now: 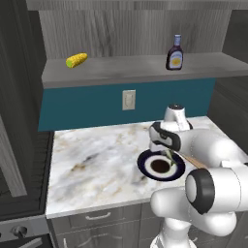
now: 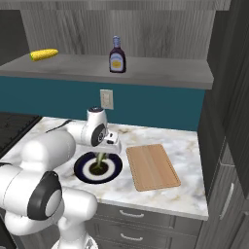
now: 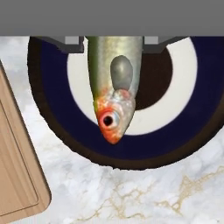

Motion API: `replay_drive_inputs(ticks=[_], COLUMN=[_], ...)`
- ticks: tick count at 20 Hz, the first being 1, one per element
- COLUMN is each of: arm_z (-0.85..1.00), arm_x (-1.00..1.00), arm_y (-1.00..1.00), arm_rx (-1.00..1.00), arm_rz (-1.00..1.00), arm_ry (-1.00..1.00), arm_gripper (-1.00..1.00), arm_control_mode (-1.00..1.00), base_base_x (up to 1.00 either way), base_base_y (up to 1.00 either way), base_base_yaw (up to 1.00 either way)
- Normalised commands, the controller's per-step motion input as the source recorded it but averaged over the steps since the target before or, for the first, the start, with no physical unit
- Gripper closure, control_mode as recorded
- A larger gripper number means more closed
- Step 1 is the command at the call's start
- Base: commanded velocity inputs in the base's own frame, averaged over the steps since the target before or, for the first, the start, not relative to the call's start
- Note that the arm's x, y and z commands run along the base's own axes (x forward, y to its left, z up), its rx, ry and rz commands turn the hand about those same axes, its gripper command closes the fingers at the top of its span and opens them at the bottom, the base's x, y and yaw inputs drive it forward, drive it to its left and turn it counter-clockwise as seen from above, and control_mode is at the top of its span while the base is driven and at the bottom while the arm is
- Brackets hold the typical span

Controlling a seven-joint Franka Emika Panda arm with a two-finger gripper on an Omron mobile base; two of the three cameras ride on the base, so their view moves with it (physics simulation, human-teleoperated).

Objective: Pick the fish from the plate and place it on the cutting board. Then pick the condiment bottle from the cabinet and place it next to the cutting board.

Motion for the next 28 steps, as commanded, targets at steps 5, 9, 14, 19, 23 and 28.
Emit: replay_drive_inputs(ticks=[5,9,14,19,23,28], arm_z=[0.12,0.05,0.01,0.0,0.0,0.0], arm_x=[0.0,0.0,0.0,0.0,0.0,0.0], arm_y=[-0.31,-0.32,-0.37,-0.39,-0.4,-0.4], arm_rx=[0.0,0.0,0.0,0.0,0.0,0.0], arm_rz=[0.0,0.0,0.0,0.0,0.0,0.0], arm_ry=[0.0,0.0,0.0,0.0,0.0,0.0], arm_gripper=[1.0,1.0,1.0,1.0,1.0,1.0], arm_control_mode=[-1.0,-1.0,-1.0,-1.0,-1.0,-1.0], base_base_x=[0.0,0.0,0.0,0.0,0.0,0.0], base_base_y=[0.0,0.0,0.0,0.0,0.0,0.0], base_base_yaw=[0.0,0.0,0.0,0.0,0.0,0.0])
